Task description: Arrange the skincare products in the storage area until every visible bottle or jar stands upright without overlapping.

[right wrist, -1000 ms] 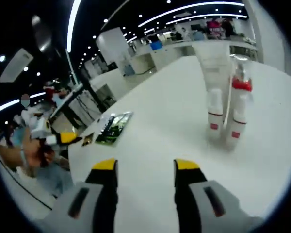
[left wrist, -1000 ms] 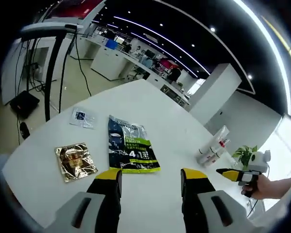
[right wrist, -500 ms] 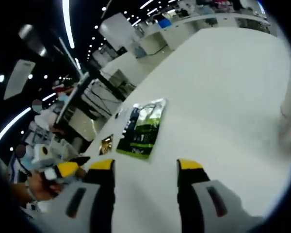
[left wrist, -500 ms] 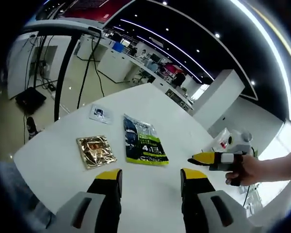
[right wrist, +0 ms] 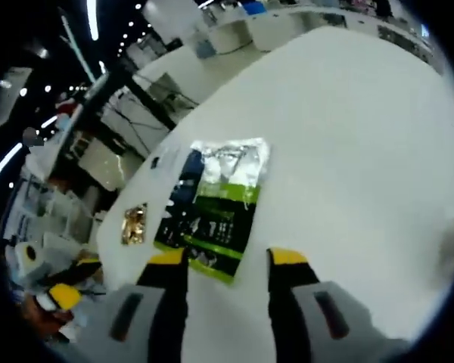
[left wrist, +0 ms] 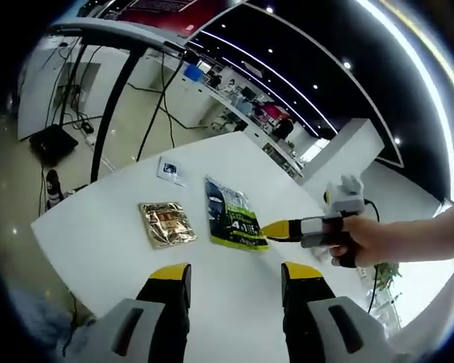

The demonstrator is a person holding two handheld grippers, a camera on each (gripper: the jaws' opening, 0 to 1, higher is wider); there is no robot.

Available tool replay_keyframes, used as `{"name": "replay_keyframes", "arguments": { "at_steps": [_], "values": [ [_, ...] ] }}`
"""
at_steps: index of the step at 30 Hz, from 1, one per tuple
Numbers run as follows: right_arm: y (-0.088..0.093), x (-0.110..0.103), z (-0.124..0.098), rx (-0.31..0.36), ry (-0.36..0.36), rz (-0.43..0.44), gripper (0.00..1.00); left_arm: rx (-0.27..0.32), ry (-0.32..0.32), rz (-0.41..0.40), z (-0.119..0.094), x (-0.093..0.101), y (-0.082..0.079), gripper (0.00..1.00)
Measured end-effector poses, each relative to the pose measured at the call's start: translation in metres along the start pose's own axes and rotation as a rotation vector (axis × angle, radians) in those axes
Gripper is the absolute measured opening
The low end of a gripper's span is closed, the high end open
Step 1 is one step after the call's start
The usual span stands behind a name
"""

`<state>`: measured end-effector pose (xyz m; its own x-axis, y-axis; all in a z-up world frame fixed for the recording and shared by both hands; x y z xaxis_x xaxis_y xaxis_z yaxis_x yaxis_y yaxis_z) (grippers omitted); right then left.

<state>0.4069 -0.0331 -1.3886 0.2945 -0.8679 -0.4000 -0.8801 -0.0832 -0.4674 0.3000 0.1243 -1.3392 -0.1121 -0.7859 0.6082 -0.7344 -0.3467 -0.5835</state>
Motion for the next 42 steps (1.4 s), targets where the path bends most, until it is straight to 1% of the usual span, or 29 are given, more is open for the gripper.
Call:
{"name": "replay_keyframes", "arguments": {
  "at_steps": [1,2,5,7,8,9,10,11,12,13,14,16,18,19,23,24,25,27,28,29,30,33,34,38,39,42],
  "values": [
    [0.001,-0.001,0.002,-0.013,0.007,-0.016,0.38,-0.001,-0.001,-0.001,-0.001,-0.002,0.0,0.49],
    [-0.004,-0.003,0.002,-0.013,0.014,-0.069,0.37,0.0,-0.004,-0.006,-0.003,-0.005,0.0,0.49],
    [-0.005,-0.007,0.005,-0.027,0.022,-0.095,0.34,0.006,-0.015,-0.016,-0.006,-0.011,0.0,0.49],
    [-0.002,-0.01,0.008,-0.043,0.025,-0.085,0.27,0.004,-0.026,-0.024,-0.007,-0.015,0.0,0.49],
    [-0.001,-0.006,0.007,-0.051,0.056,-0.108,0.24,-0.004,-0.034,-0.019,-0.007,-0.018,0.002,0.49],
    [-0.001,-0.007,0.007,-0.048,0.056,-0.111,0.21,-0.005,-0.037,-0.007,-0.007,-0.019,0.002,0.49],
    [-0.001,-0.006,0.007,-0.051,0.058,-0.112,0.16,-0.007,-0.039,0.005,-0.006,-0.019,0.002,0.49],
    [0.0,-0.004,0.007,-0.069,0.062,-0.127,0.11,-0.012,-0.038,0.005,-0.005,-0.02,0.001,0.49],
    [-0.001,-0.004,0.008,-0.071,0.058,-0.135,0.07,-0.012,-0.035,0.003,-0.005,-0.02,0.001,0.49],
    [0.0,-0.002,0.008,-0.076,0.065,-0.128,0.01,-0.009,-0.031,0.0,-0.005,-0.019,-0.001,0.49],
    [0.002,-0.003,0.008,-0.093,0.054,-0.131,0.01,-0.007,-0.027,-0.002,-0.005,-0.019,-0.002,0.49],
    [-0.002,-0.002,0.008,-0.074,0.049,-0.137,0.0,-0.014,-0.024,0.009,-0.004,-0.018,-0.002,0.49],
    [-0.005,-0.001,0.01,-0.073,0.052,-0.188,0.0,-0.02,-0.023,0.014,-0.004,-0.019,-0.001,0.49],
    [-0.005,-0.002,0.011,-0.075,0.052,-0.198,0.0,-0.024,-0.022,0.013,-0.004,-0.019,0.0,0.49],
    [-0.005,-0.001,0.012,-0.054,0.038,-0.117,0.0,-0.039,-0.019,0.017,-0.004,-0.021,0.001,0.49],
    [-0.004,-0.002,0.011,-0.043,0.017,-0.061,0.0,-0.041,-0.018,0.018,-0.005,-0.021,0.0,0.48],
    [-0.003,-0.002,0.011,-0.035,0.004,-0.025,0.0,-0.042,-0.016,0.02,-0.004,-0.022,-0.001,0.49],
    [-0.004,-0.003,0.006,0.017,-0.032,0.048,0.0,-0.043,-0.01,0.026,-0.003,-0.021,-0.005,0.49],
    [-0.004,-0.003,0.003,0.032,-0.049,0.078,0.0,-0.044,-0.008,0.033,-0.003,-0.021,-0.006,0.49],
    [-0.004,-0.003,0.002,0.04,-0.056,0.096,0.0,-0.044,-0.007,0.037,-0.002,-0.021,-0.007,0.49],
    [-0.004,-0.001,-0.003,0.065,-0.056,0.138,0.0,-0.044,-0.007,0.049,0.0,-0.022,-0.009,0.49],
    [-0.002,-0.001,-0.007,0.09,-0.075,0.192,0.0,-0.049,-0.004,0.052,0.002,-0.023,-0.011,0.49],
    [-0.004,-0.004,-0.009,0.111,-0.097,0.222,0.0,-0.047,0.001,0.052,0.003,-0.022,-0.013,0.49],
    [-0.011,-0.015,-0.02,0.178,-0.156,0.273,0.0,-0.057,0.026,0.08,0.007,-0.014,-0.016,0.49],
    [-0.02,-0.022,-0.029,0.227,-0.18,0.273,0.0,-0.059,0.03,0.081,0.007,-0.013,-0.017,0.49],
    [-0.028,-0.035,-0.036,0.263,-0.221,0.279,0.0,-0.065,0.044,0.082,0.01,-0.009,-0.016,0.49]
  ]
}}
Point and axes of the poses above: the point that each gripper's makers call its tool centre point, and the gripper's own axes: z roughly forward along the fingers, x roughly to its right, y roughly out of its underside, the point moved 1 cm from there along -z, roughly backward along the fingers, and after that the axes turned 7 degrees about -y, right-handed, at the moved point
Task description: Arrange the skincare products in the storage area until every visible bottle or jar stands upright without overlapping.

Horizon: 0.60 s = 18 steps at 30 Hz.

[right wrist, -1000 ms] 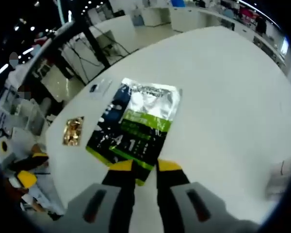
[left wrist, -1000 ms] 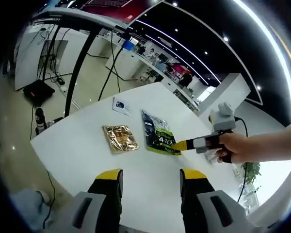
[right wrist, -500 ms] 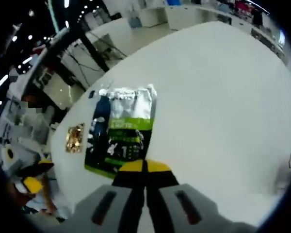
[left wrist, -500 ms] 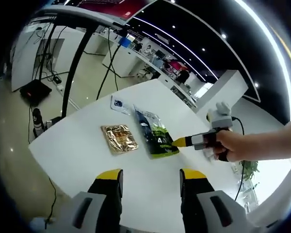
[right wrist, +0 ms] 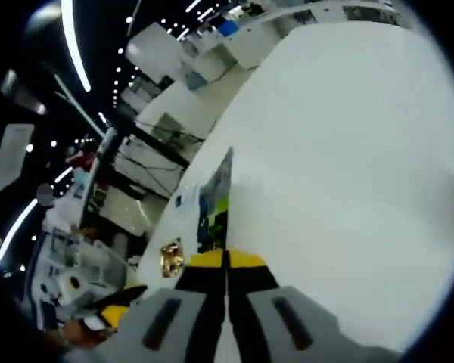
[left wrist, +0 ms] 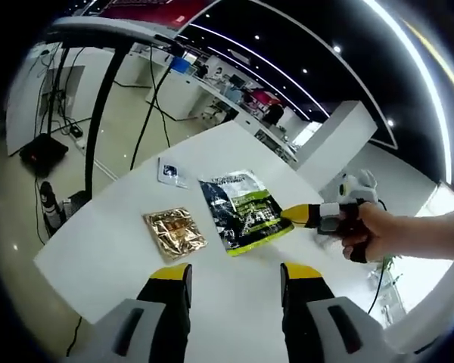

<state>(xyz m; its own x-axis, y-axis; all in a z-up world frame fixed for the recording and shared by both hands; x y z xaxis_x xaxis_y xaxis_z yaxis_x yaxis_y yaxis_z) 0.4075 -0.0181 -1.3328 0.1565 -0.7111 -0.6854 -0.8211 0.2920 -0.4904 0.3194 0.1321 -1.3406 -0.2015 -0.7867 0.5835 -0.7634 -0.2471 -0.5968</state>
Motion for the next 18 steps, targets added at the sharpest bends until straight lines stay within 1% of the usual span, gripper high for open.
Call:
{"name": "replay_keyframes", "arguments": {
  "at_steps": [2,3,5,7,10,13,14,16,17,18],
  "values": [
    [-0.006,-0.012,-0.001,0.032,-0.036,0.009,0.0,-0.006,0.009,0.001,0.001,0.002,0.0,0.49],
    [-0.007,-0.014,-0.001,0.036,-0.043,0.01,0.0,-0.009,0.012,0.005,0.003,0.004,0.001,0.49],
    [-0.014,-0.028,-0.003,0.064,-0.085,0.001,0.0,-0.018,0.018,0.012,0.004,0.006,0.003,0.49],
    [-0.021,-0.039,-0.006,0.103,-0.127,0.041,0.0,-0.025,0.027,0.011,0.004,0.008,0.005,0.49],
    [-0.027,-0.05,-0.015,0.142,-0.162,0.057,0.0,-0.028,0.039,0.006,0.004,0.011,0.006,0.49],
    [-0.031,-0.061,-0.026,0.172,-0.201,0.072,0.0,-0.027,0.055,-0.013,0.003,0.014,0.007,0.49],
    [-0.031,-0.062,-0.028,0.175,-0.205,0.073,0.0,-0.03,0.063,-0.025,0.003,0.014,0.008,0.49],
    [-0.031,-0.069,-0.039,0.19,-0.237,0.08,0.0,-0.034,0.073,-0.042,0.004,0.014,0.01,0.49],
    [-0.032,-0.074,-0.045,0.203,-0.257,0.089,0.0,-0.035,0.078,-0.057,0.004,0.015,0.011,0.49],
    [-0.032,-0.075,-0.046,0.206,-0.261,0.09,0.0,-0.035,0.089,-0.076,0.003,0.016,0.011,0.49]
  ]
}}
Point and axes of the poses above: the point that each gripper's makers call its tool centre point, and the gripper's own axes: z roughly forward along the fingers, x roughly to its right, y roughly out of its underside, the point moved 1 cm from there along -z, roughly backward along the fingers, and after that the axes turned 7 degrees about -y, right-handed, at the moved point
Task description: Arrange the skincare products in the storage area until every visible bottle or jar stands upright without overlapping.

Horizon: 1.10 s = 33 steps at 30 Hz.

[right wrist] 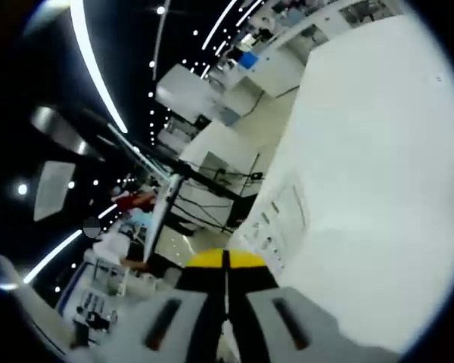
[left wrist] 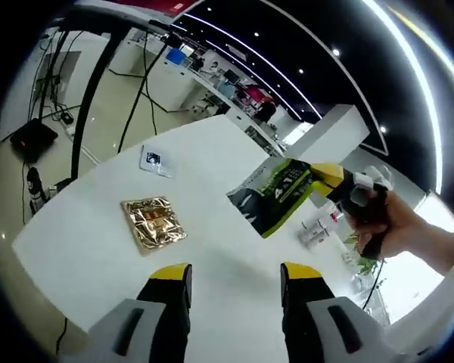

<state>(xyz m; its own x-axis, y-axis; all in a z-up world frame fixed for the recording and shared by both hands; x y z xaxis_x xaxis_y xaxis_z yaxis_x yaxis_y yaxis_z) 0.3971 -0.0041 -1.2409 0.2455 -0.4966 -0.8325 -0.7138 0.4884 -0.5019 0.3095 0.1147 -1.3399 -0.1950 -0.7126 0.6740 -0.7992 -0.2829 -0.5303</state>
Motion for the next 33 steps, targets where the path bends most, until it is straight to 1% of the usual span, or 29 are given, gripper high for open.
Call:
{"name": "replay_keyframes", "arguments": {
  "at_steps": [2,3,4,5,6,8,9,10,11,12,14,18,19,21,22,24,25,26,27,28,30,32,33],
  "values": [
    [-0.004,-0.011,-0.01,0.026,-0.038,0.009,0.0,0.003,0.033,-0.047,0.001,0.006,0.001,0.49],
    [-0.004,-0.013,-0.012,0.03,-0.041,0.007,0.0,0.001,0.046,-0.058,0.002,0.008,0.002,0.49],
    [-0.006,-0.02,-0.019,0.044,-0.063,0.009,0.0,-0.006,0.072,-0.082,0.003,0.014,0.004,0.49],
    [-0.007,-0.021,-0.02,0.048,-0.068,0.009,0.0,-0.006,0.076,-0.086,0.004,0.015,0.004,0.5],
    [-0.013,-0.028,-0.026,0.075,-0.096,0.017,0.0,-0.012,0.099,-0.099,0.005,0.021,0.005,0.53],
    [-0.015,-0.032,-0.034,0.088,-0.096,0.01,0.0,0.009,0.151,-0.147,0.007,0.034,0.002,0.59],
    [-0.016,-0.037,-0.039,0.097,-0.11,0.013,0.0,0.012,0.174,-0.178,0.007,0.04,0.001,0.62],
    [-0.017,-0.038,-0.043,0.105,-0.113,0.015,0.0,0.01,0.217,-0.222,0.008,0.05,-0.001,0.63],
    [-0.02,-0.039,-0.047,0.114,-0.12,0.012,0.0,0.01,0.24,-0.24,0.008,0.056,-0.002,0.64],
    [-0.02,-0.04,-0.05,0.117,-0.127,0.01,0.0,0.012,0.269,-0.264,0.009,0.064,-0.005,0.65],
    [-0.019,-0.046,-0.06,0.116,-0.128,-0.011,0.0,0.017,0.311,-0.284,0.01,0.077,-0.01,0.67],
    [-0.017,-0.061,-0.077,0.098,-0.186,-0.043,0.0,0.013,0.353,-0.296,0.011,0.097,-0.017,0.68],
    [-0.018,-0.065,-0.083,0.101,-0.193,-0.052,0.0,0.011,0.374,-0.311,0.011,0.105,-0.019,0.68],
    [-0.019,-0.072,-0.091,0.104,-0.219,-0.065,0.0,0.006,0.418,-0.355,0.011,0.118,-0.023,0.67],
    [-0.021,-0.077,-0.095,0.106,-0.243,-0.069,0.0,0.002,0.461,-0.378,0.009,0.127,-0.026,0.67],
    [-0.024,-0.086,-0.103,0.114,-0.27,-0.074,0.0,0.007,0.504,-0.43,0.009,0.135,-0.03,0.67],
    [-0.026,-0.09,-0.106,0.117,-0.28,-0.074,0.0,-0.004,0.572,-0.537,0.008,0.147,-0.036,0.66],
    [-0.028,-0.094,-0.108,0.122,-0.291,-0.076,0.0,-0.006,0.583,-0.557,0.009,0.149,-0.038,0.65],
    [-0.03,-0.098,-0.111,0.13,-0.301,-0.084,0.0,-0.015,0.608,-0.569,0.009,0.154,-0.039,0.62],
    [-0.03,-0.106,-0.114,0.124,-0.325,-0.1,0.0,-0.037,0.652,-0.576,0.012,0.164,-0.041,0.59],
    [-0.033,-0.111,-0.118,0.124,-0.333,-0.12,0.0,-0.054,0.713,-0.579,0.01,0.176,-0.045,0.49],
    [-0.036,-0.114,-0.122,0.129,-0.35,-0.132,0.0,-0.059,0.782,-0.625,0.01,0.191,-0.055,0.48],
    [-0.037,-0.118,-0.125,0.129,-0.371,-0.131,0.0,-0.07,0.805,-0.647,0.012,0.198,-0.059,0.48]
  ]
}}
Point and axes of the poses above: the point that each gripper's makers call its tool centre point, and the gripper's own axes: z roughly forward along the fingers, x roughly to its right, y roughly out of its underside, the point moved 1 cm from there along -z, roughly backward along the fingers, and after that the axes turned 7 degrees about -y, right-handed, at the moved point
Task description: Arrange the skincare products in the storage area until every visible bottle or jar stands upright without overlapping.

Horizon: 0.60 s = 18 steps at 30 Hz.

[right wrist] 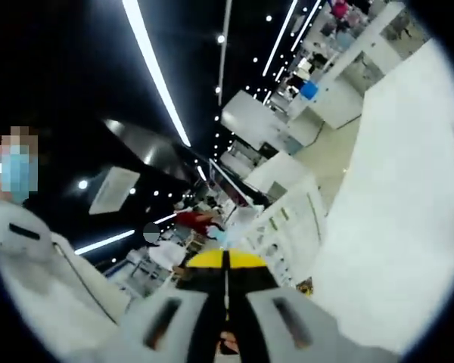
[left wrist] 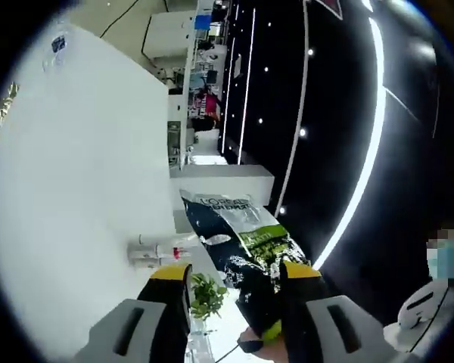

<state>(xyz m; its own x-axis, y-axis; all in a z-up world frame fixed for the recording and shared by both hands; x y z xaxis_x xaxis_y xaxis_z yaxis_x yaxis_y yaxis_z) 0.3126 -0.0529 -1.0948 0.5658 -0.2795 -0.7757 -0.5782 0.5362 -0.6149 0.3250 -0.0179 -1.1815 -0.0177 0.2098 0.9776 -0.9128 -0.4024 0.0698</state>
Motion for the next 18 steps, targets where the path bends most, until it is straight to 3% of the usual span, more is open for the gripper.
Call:
{"name": "replay_keyframes", "arguments": {
  "at_steps": [4,7,9,12,14,18],
  "values": [
    [-0.002,-0.006,-0.002,-0.001,-0.029,0.005,0.0,-0.012,0.062,-0.031,0.012,0.011,-0.002,0.39],
    [-0.006,-0.01,-0.007,0.027,-0.057,0.022,0.0,-0.016,0.071,-0.03,0.019,0.016,-0.004,0.29],
    [-0.01,-0.009,-0.012,0.051,-0.06,0.033,0.0,-0.013,0.07,-0.024,0.019,0.015,-0.007,0.16],
    [-0.015,-0.007,-0.023,0.071,-0.045,0.032,0.0,-0.008,0.088,-0.019,0.022,0.02,-0.012,0.1],
    [-0.015,-0.005,-0.03,0.087,-0.033,0.033,0.0,-0.018,0.078,0.008,0.026,0.024,-0.012,0.05],
    [-0.008,0.009,-0.046,0.077,0.042,0.006,0.0,0.011,0.078,0.164,0.028,0.031,-0.018,0.02]
  ]
}}
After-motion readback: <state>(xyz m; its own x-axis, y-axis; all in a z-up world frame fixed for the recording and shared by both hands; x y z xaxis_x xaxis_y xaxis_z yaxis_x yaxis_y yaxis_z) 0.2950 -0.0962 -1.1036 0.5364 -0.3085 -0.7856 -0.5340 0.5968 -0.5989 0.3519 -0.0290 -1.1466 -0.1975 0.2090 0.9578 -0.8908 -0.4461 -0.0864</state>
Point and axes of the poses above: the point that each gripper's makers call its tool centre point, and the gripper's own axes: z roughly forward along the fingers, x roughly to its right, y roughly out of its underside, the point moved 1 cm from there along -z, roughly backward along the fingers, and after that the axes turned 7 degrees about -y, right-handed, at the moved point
